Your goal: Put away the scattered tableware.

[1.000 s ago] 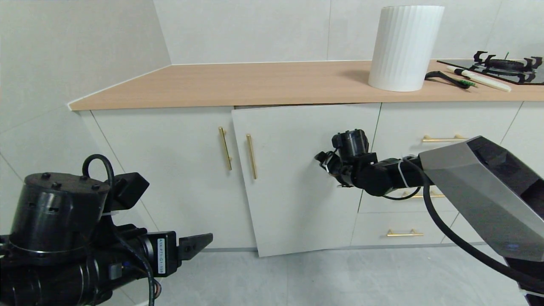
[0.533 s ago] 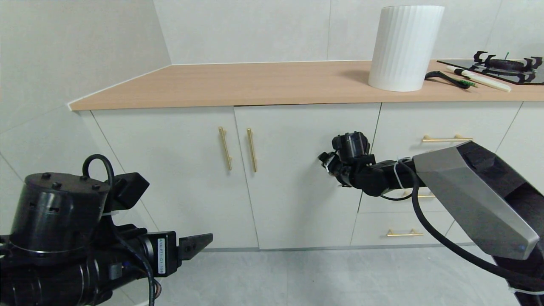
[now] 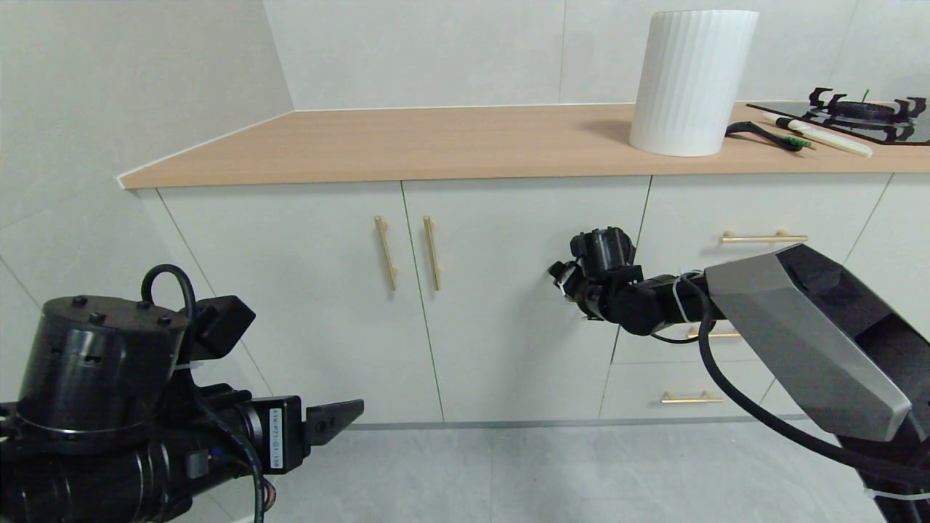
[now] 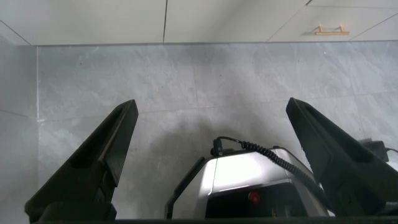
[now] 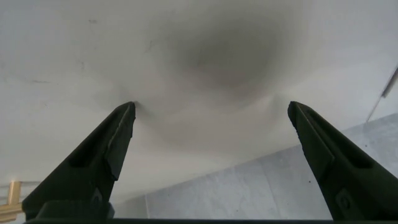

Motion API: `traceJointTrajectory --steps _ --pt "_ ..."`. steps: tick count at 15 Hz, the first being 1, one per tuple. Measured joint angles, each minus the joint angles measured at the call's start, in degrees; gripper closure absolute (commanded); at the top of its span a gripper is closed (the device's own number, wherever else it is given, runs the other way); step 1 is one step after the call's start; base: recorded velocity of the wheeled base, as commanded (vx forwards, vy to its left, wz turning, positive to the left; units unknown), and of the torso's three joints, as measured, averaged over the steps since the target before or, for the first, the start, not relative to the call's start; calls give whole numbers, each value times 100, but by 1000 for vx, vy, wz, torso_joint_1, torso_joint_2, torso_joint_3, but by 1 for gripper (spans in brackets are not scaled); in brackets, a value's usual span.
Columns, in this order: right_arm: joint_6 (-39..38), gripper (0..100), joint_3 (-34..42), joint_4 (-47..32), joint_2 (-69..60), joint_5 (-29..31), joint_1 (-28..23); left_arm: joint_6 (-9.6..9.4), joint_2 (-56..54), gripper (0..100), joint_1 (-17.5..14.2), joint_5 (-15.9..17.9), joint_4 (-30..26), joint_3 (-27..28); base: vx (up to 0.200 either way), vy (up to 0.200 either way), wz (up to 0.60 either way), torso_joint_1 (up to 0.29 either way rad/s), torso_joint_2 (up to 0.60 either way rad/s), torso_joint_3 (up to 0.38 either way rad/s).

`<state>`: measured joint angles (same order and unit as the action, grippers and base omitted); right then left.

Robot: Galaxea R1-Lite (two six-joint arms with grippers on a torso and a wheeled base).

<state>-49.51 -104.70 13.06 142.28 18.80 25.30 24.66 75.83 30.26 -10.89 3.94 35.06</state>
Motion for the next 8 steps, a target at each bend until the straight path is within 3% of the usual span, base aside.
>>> traceJointTrajectory --steps 4,8 --pt "22 0 950 32 -512 -646 111 2 -2 0 0 2 0 0 0 0 0 0 0 0" --pt "656 0 2461 44 -1563 -2111 140 0 -20 0 0 5 -2 0 0 0 0 0 0 0"
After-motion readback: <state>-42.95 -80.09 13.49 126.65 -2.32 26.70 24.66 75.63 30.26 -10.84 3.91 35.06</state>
